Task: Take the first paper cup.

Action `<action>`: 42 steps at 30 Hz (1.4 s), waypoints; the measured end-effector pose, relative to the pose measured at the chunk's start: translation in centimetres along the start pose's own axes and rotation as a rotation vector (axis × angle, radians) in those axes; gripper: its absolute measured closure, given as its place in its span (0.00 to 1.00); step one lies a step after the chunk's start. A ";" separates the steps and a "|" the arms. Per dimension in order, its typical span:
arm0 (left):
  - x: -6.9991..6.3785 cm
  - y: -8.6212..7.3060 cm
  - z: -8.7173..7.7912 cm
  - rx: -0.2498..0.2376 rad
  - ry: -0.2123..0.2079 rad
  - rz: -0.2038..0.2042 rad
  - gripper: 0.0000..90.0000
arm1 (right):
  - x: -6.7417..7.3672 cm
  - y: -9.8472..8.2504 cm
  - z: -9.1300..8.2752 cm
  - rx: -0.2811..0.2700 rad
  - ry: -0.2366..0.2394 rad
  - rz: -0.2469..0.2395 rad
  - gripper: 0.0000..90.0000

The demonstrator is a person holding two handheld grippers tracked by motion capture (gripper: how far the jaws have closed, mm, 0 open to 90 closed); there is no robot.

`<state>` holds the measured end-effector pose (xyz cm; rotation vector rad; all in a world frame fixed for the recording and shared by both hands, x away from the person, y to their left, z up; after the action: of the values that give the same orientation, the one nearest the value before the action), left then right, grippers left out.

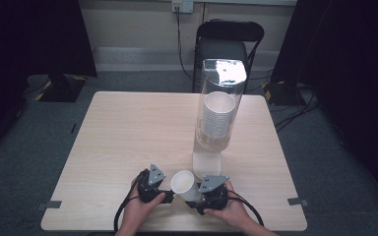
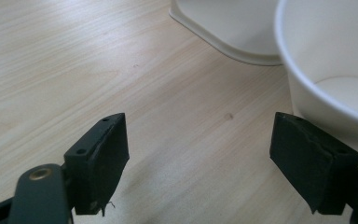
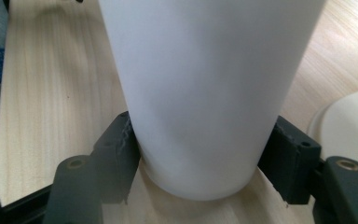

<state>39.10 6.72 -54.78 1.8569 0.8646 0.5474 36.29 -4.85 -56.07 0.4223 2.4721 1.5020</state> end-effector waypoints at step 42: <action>2.8 -2.9 -2.0 0.107 0.032 0.019 0.21 | -3.0 2.5 4.0 0.045 -0.099 0.042 0.25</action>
<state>38.53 10.81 -56.58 1.9594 0.9137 0.5541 40.71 -1.49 -55.56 0.5465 2.4387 1.4070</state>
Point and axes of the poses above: each handheld gripper's, and its own axes: z roughly forward along the jaws, y roughly out of its top, x roughly to its left, the point moved 10 cm from there along z, roughly forward along the jaws, and after that the axes turned 13 degrees about -x, right-handed, at the moved point
